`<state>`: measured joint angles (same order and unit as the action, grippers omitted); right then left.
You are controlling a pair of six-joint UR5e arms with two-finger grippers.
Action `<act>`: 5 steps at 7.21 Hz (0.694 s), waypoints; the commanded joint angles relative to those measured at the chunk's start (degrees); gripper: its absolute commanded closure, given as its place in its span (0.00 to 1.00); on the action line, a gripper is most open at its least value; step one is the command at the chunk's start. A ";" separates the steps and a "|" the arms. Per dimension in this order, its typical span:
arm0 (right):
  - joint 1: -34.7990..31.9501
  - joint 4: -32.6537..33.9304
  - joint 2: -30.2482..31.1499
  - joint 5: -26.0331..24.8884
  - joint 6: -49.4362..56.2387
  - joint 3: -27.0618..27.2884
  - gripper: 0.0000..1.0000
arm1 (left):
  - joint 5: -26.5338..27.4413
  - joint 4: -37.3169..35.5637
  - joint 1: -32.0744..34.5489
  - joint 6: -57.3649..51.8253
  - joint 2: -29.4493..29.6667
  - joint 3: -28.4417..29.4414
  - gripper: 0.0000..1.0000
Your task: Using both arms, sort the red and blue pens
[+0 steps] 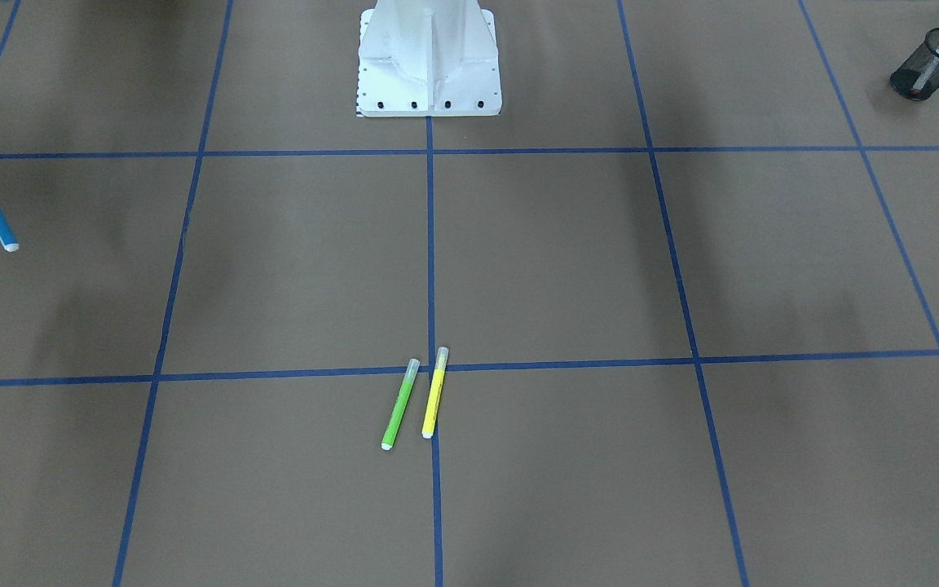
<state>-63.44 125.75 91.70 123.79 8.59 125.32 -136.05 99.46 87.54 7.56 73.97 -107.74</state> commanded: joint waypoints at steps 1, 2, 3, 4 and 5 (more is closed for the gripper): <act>-3.26 0.11 12.05 -2.49 11.06 2.38 1.00 | 0.00 0.12 0.09 -0.09 -0.22 -0.37 0.00; -3.71 0.11 16.80 -2.68 13.71 2.64 1.00 | 0.00 0.12 0.09 -0.09 -0.23 -0.37 0.00; -3.71 0.20 21.55 -5.11 16.96 2.65 1.00 | 0.00 0.99 0.09 -0.09 -0.31 -0.37 0.00; -3.89 0.11 25.68 -6.79 19.77 2.73 1.00 | 0.08 1.35 0.18 -0.09 -0.31 -0.37 0.00; -3.80 0.11 29.21 -8.64 21.19 2.65 1.00 | 0.00 1.44 0.18 -0.09 -0.31 -0.46 0.00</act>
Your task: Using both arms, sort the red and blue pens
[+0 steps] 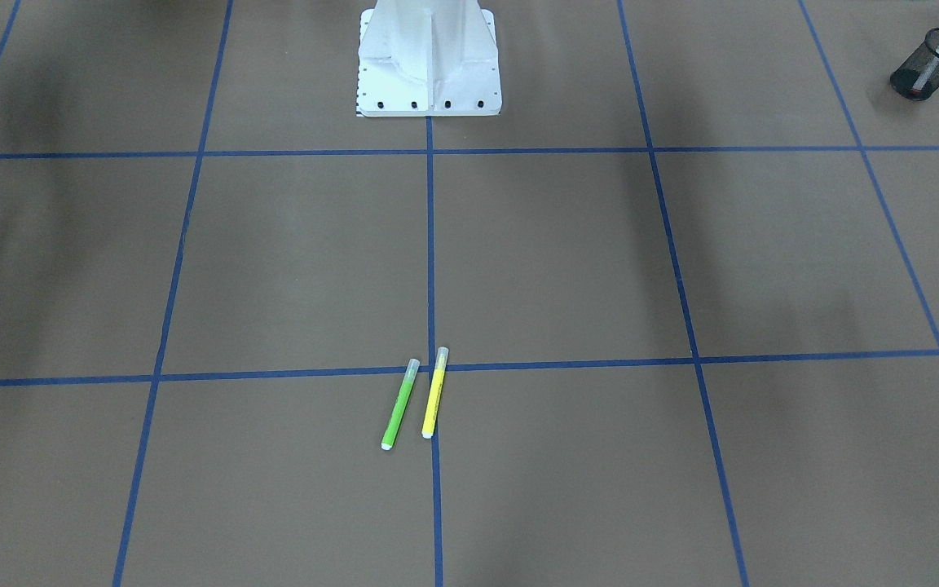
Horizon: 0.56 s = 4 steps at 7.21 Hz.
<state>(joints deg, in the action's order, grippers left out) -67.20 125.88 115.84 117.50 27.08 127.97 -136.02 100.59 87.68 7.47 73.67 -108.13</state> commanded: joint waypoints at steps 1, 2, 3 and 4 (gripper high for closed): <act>-0.04 0.06 8.15 -4.28 3.06 -0.09 1.00 | -0.04 0.31 0.03 0.00 -0.02 -0.07 0.00; 0.05 -0.02 11.83 -4.47 4.28 -0.26 1.00 | 0.05 0.31 0.03 0.09 -0.02 -0.07 0.00; 0.05 -0.02 15.00 -6.04 5.43 -0.44 1.00 | 0.05 0.31 0.12 0.00 -0.02 -0.50 0.00; 0.05 -0.11 17.99 -6.32 6.48 -0.52 1.00 | 0.23 0.31 0.12 0.00 -0.02 -0.94 0.00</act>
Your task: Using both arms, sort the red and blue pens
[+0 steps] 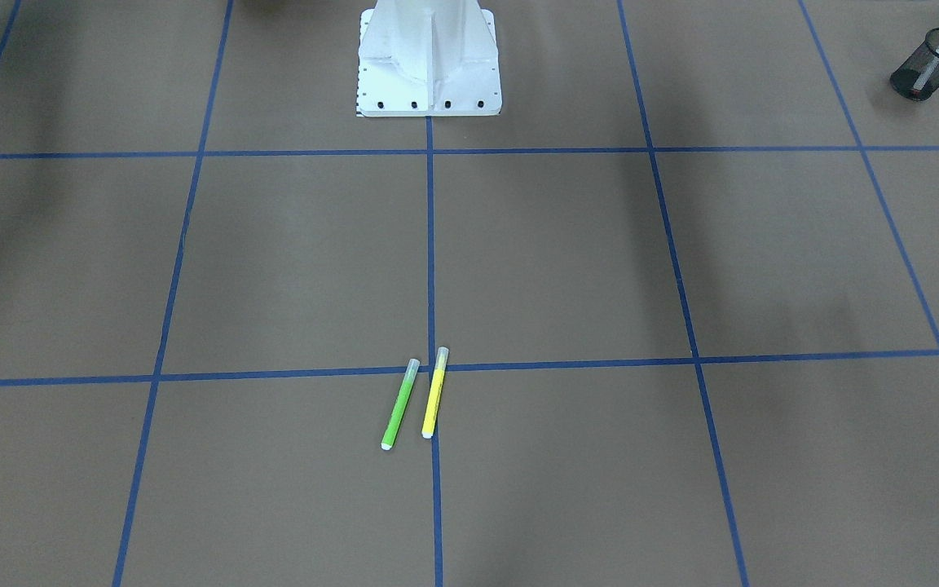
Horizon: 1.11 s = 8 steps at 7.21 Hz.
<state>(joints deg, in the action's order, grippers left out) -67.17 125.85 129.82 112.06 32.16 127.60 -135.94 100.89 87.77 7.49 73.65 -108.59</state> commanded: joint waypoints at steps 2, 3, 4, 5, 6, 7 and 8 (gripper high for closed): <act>0.02 -0.51 7.80 -3.06 3.87 -2.94 1.00 | -0.03 0.01 0.12 0.07 0.00 -0.57 0.00; 0.02 -0.52 8.86 -3.07 4.22 -3.92 1.00 | -0.12 0.01 0.20 -0.02 -0.09 -0.92 0.00; 0.10 -0.78 8.87 -3.07 4.31 -5.76 1.00 | -0.12 0.01 0.21 -0.02 -0.26 -1.36 0.00; 0.11 -0.87 8.70 -2.55 3.88 -6.48 1.00 | -0.03 0.35 0.29 -0.02 -1.74 -2.67 0.00; 0.11 -6.27 8.00 -2.02 3.78 -11.44 1.00 | -0.03 1.49 0.21 -0.02 -2.54 -2.85 0.00; 0.19 -11.02 7.91 0.25 3.61 -14.36 1.00 | 0.14 1.50 0.12 -0.02 -2.46 -2.59 0.00; 0.28 -11.33 7.56 1.75 2.82 -14.74 1.00 | 0.06 1.50 0.20 -0.02 -2.46 -2.85 0.00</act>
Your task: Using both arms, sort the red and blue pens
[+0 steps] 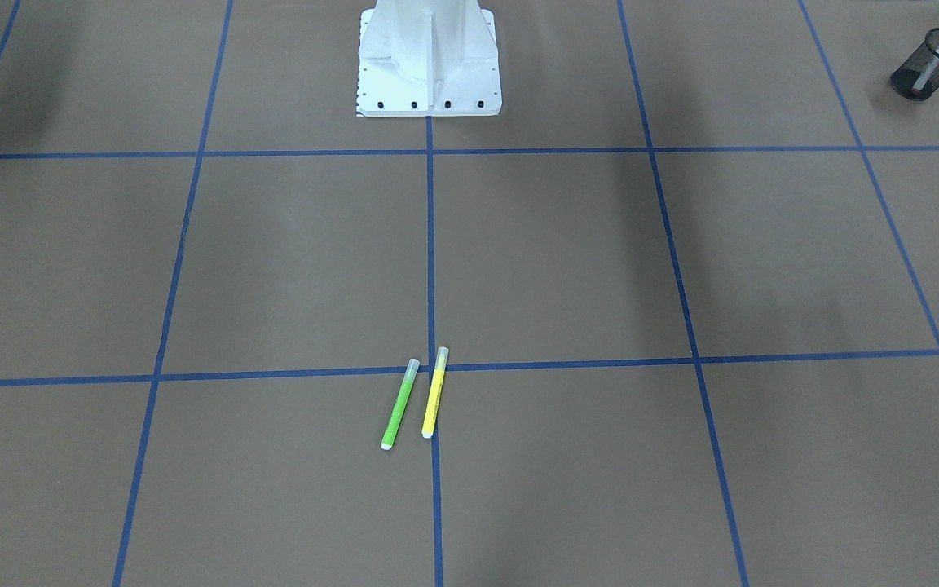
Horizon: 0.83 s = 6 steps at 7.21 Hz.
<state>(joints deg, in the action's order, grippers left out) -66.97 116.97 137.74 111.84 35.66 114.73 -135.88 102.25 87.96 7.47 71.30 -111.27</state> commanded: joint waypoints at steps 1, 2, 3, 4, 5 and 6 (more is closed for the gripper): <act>0.08 -2.71 -0.89 3.54 -1.37 -3.27 1.00 | 0.00 0.14 0.02 0.00 -0.03 -0.27 0.00; 0.08 -2.71 -1.42 3.90 -1.38 -4.07 1.00 | 0.00 0.14 0.02 0.00 0.24 -0.09 0.00; 0.08 -2.71 -1.51 4.08 -1.29 -4.34 1.00 | 0.00 0.14 0.02 0.00 0.24 -0.26 0.00; 0.08 -2.71 -1.51 4.17 -1.38 -4.34 0.95 | -0.09 0.14 0.02 0.00 0.24 -0.27 0.00; 0.08 -2.71 -1.60 4.95 -0.51 -4.26 0.05 | -0.09 0.14 0.02 0.00 0.24 -0.27 0.00; 0.08 -2.62 -2.38 4.96 0.11 -4.34 0.00 | -0.17 0.14 0.02 0.00 0.15 -0.35 0.00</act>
<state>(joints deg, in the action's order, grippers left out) -66.88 114.28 136.00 116.51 35.02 110.46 -135.98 102.39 87.98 7.47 71.52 -111.56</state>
